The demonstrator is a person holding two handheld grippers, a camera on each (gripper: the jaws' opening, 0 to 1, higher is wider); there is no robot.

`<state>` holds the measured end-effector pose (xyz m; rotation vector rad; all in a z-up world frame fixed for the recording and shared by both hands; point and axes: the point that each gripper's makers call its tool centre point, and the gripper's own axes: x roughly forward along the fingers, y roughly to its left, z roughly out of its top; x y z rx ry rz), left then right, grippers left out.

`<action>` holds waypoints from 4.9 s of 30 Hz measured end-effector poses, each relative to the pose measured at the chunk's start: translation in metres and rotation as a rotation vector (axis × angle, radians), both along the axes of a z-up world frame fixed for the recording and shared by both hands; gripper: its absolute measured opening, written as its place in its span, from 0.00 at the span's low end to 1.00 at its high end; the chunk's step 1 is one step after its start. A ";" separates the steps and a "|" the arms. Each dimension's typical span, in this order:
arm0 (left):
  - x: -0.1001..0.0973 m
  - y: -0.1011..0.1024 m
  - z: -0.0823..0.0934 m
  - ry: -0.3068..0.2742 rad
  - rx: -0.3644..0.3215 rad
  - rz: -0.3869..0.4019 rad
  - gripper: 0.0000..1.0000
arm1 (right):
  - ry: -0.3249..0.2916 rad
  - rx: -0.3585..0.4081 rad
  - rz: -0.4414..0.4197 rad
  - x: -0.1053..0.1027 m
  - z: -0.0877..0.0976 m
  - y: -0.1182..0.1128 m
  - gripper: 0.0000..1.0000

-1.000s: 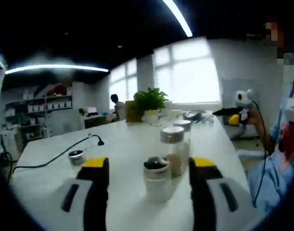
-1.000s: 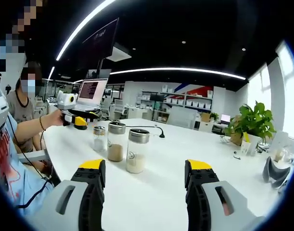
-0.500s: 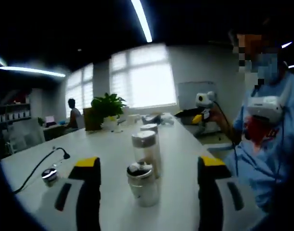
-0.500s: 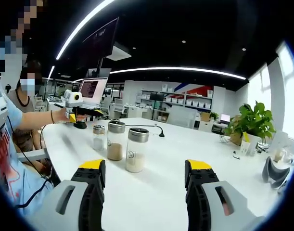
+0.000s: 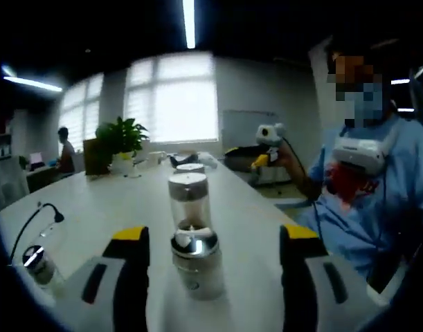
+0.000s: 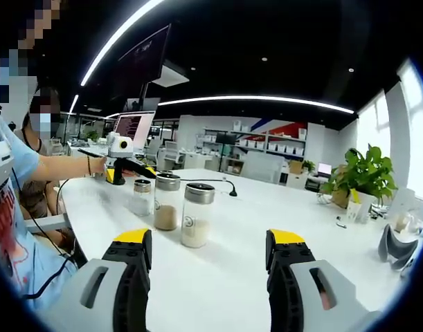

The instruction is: Rotate the seasoning bottle until the label or dispensing opening points toward the visible target arrow and the bottle remains upright within the marked orientation range

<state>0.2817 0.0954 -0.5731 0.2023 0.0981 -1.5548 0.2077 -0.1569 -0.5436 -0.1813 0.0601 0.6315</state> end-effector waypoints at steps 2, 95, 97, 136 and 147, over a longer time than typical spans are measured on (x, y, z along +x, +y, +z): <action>0.003 -0.003 -0.001 0.026 -0.011 -0.022 0.73 | 0.002 -0.002 0.005 0.000 -0.001 0.000 0.68; 0.016 -0.006 -0.010 0.173 0.012 0.368 0.33 | 0.001 -0.014 -0.012 -0.001 0.001 -0.004 0.67; 0.016 -0.006 -0.011 0.173 0.008 0.388 0.33 | 0.001 -0.016 -0.013 -0.001 0.001 -0.004 0.67; 0.023 0.001 -0.011 0.178 0.001 0.889 0.33 | 0.005 -0.022 -0.024 0.000 -0.001 -0.008 0.67; 0.022 0.004 -0.011 0.134 -0.030 0.994 0.33 | 0.008 -0.024 -0.029 0.000 -0.002 -0.009 0.67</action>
